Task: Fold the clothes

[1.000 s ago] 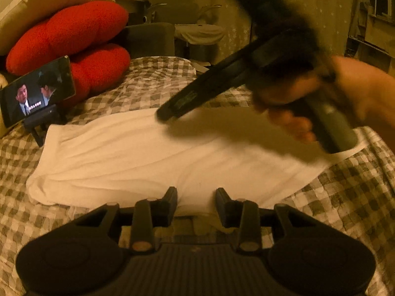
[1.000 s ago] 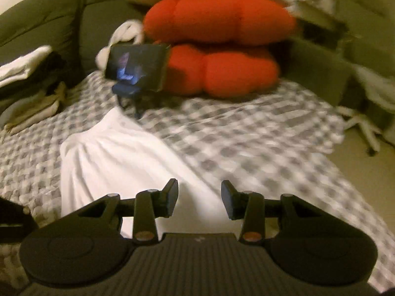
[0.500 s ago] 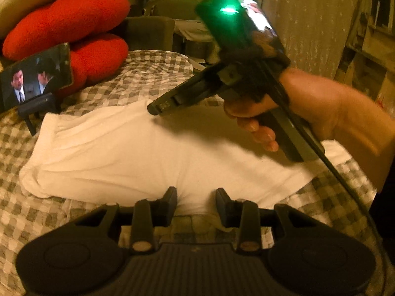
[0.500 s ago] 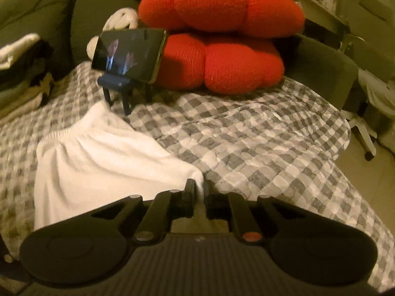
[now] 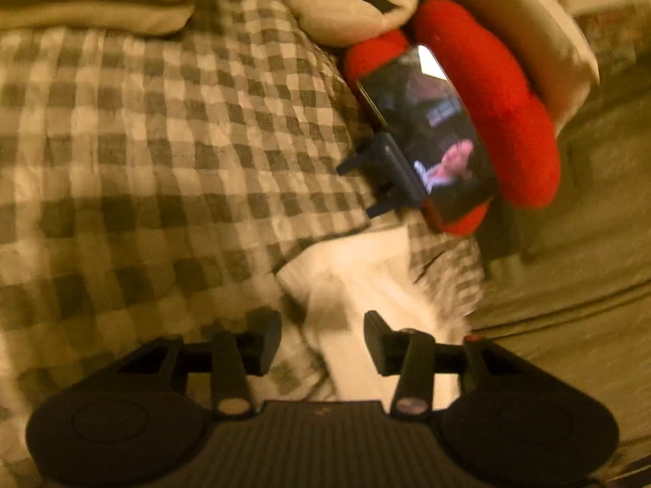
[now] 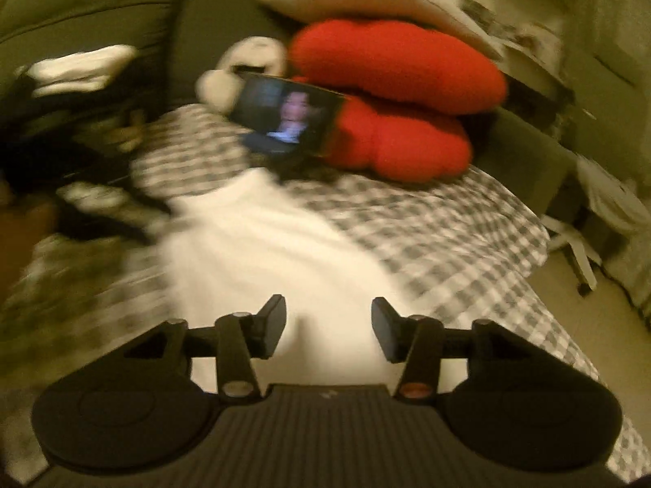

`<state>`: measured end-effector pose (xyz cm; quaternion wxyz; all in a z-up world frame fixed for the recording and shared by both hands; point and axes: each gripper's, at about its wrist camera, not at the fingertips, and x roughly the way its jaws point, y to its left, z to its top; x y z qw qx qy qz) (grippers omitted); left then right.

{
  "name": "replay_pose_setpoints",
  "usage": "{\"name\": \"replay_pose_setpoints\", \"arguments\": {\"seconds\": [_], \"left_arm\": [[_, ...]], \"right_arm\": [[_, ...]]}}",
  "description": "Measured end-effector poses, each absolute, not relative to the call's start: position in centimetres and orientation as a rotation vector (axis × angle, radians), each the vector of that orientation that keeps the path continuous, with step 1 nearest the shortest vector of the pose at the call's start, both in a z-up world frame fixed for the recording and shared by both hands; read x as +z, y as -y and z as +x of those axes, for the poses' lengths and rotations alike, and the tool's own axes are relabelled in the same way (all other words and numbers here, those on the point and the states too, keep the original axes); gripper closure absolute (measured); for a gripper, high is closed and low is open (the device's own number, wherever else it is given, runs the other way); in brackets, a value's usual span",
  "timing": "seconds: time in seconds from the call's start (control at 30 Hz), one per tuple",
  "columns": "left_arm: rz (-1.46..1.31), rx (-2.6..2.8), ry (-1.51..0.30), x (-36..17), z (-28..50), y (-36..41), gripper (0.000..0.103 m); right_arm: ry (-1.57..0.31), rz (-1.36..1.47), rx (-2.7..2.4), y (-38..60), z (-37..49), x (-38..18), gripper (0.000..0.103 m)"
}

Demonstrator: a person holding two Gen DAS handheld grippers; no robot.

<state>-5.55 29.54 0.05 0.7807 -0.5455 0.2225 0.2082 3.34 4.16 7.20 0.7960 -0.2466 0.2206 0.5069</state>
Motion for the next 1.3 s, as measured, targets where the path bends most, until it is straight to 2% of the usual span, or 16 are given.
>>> {"name": "replay_pose_setpoints", "arguments": {"seconds": [0.07,0.13,0.33,0.4,0.43,0.47,0.5,0.57,0.83,1.0,1.13,1.23,1.3], "left_arm": [[-1.147,0.451,-0.444,0.6,-5.5,-29.5,0.039],[-1.096,0.426,-0.428,1.2,-4.8,-29.2,0.034],[-1.149,0.433,-0.437,-0.2,-3.8,-30.2,0.034],[-1.185,0.446,-0.422,-0.8,-3.7,-30.6,0.035],[-1.184,0.447,-0.417,-0.9,-3.5,-30.8,0.041],[-1.156,0.448,-0.431,-1.0,-3.1,-30.9,0.064],[-1.118,0.451,-0.457,-1.0,-2.6,-30.9,0.076],[-1.118,0.453,-0.465,-1.2,-2.4,-31.2,0.085],[-1.024,0.453,-0.381,0.4,-3.2,-31.6,0.09],[-0.987,0.497,-0.471,-0.3,-2.8,-31.6,0.089],[-0.855,0.543,-0.474,0.6,-2.6,-31.0,0.083],[-0.785,0.584,-0.457,1.3,-2.8,-30.8,0.075],[-0.752,0.589,-0.438,1.9,-3.0,-30.5,0.075]], "right_arm": [[-0.468,-0.535,1.124,-3.3,1.3,7.0,0.05],[-0.461,-0.544,1.151,-2.6,-0.5,6.6,0.05],[-0.512,-0.668,1.106,-2.8,-1.5,3.1,0.051],[-0.496,-0.672,1.113,-2.6,-1.5,2.7,0.057],[-0.5,-0.666,1.13,-2.5,-1.4,2.7,0.07],[-0.491,-0.681,1.128,-2.6,-1.5,2.6,0.09],[-0.475,-0.707,1.116,-2.7,-1.6,2.6,0.099],[-0.452,-0.727,1.108,-2.7,-1.8,2.8,0.099],[-0.435,-0.587,1.168,-0.7,-1.5,5.0,0.099],[-0.503,-0.658,1.194,-1.4,-1.6,3.1,0.098],[-0.522,-0.656,1.21,-1.5,-1.3,3.1,0.098],[-0.521,-0.656,1.208,-1.5,-1.3,2.8,0.097],[-0.529,-0.639,1.204,-1.5,-1.3,2.9,0.091]]}}
